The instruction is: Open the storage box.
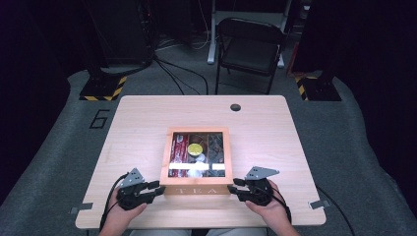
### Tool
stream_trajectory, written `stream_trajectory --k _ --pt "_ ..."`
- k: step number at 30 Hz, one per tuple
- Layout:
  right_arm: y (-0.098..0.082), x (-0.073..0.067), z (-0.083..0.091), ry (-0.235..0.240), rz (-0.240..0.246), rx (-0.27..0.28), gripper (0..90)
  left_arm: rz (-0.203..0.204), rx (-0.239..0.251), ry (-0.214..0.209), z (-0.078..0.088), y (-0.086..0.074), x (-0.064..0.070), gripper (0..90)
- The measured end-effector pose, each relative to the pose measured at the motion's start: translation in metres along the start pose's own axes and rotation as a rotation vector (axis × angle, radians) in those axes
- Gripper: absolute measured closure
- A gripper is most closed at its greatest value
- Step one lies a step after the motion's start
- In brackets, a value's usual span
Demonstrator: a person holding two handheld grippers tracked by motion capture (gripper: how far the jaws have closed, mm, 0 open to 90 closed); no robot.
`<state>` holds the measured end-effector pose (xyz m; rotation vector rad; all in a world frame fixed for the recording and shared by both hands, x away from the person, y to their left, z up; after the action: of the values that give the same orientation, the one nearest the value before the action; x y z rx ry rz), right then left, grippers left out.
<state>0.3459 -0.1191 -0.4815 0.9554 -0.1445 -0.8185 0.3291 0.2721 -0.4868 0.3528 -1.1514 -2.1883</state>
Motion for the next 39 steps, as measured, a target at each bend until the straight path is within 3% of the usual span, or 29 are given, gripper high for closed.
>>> stream_trajectory --k 18,33,38,39 --pt "0.003 -0.002 0.001 0.002 -0.015 0.003 60.6 0.001 -0.003 0.008 0.001 0.003 0.001 64.7" --pt "0.009 -0.004 0.007 0.011 -0.051 0.032 59.7 0.012 0.039 0.024 0.0 0.011 0.004 60.1" --pt "0.01 -0.004 0.008 0.011 -0.051 0.036 59.2 0.008 0.028 0.025 -0.002 0.015 0.003 54.4" --pt "0.012 -0.005 0.011 0.011 -0.05 0.069 62.1 -0.018 -0.011 0.033 -0.005 0.015 0.002 52.0"
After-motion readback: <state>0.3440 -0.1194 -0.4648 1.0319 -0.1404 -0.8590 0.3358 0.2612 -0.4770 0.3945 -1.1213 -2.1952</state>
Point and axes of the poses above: each handheld gripper's, and its own axes: z roughly backward along the jaws, y roughly out of its top, x roughly to its right, the point moved 1 cm from there along -z, roughly forward along the jaws, and after that the axes turned 7 degrees about -z, right-handed, at the moved point
